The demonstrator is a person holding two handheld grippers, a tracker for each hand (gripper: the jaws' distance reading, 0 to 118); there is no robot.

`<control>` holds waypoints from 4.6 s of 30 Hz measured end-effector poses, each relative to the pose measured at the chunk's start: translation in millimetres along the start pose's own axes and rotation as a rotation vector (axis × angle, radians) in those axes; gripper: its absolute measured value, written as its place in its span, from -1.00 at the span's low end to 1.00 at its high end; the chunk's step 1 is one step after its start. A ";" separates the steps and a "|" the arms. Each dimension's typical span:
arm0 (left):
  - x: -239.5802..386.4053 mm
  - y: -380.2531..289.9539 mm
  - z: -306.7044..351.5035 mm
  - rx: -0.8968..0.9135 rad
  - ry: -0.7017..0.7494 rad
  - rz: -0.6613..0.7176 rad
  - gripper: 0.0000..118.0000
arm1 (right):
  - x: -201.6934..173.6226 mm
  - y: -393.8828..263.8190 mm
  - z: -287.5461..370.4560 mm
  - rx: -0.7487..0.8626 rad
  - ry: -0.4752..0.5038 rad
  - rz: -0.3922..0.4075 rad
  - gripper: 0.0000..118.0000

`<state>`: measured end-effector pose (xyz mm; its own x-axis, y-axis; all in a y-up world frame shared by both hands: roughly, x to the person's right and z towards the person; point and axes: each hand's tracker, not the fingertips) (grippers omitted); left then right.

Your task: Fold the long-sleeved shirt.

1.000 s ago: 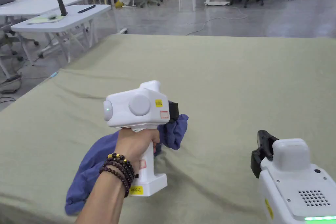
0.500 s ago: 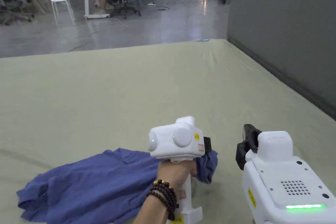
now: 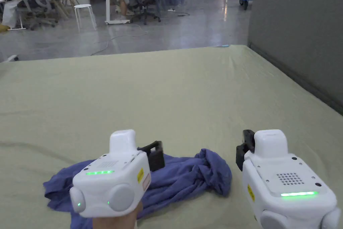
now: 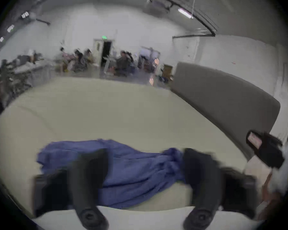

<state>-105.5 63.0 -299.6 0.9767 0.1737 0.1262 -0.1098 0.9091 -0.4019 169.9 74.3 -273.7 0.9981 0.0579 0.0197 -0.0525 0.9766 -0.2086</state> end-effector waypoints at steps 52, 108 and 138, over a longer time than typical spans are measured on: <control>-151.6 -64.0 -35.4 -0.495 0.257 0.197 -0.85 | -31.4 -60.0 -235.9 -0.818 0.168 0.186 -0.09; -153.5 116.0 -138.9 -0.272 0.128 0.091 -0.85 | 29.3 80.5 -266.6 -0.459 0.101 -0.199 -0.85; -108.0 -43.2 56.8 -0.334 0.207 0.122 0.34 | 50.9 -20.0 -32.3 -0.563 0.072 -0.086 0.04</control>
<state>-216.7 26.5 -244.4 0.9805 0.1613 -0.1121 -0.1941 0.7076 -0.6794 222.8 51.0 -300.1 0.9987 -0.0507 -0.0024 0.0346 0.7150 -0.6983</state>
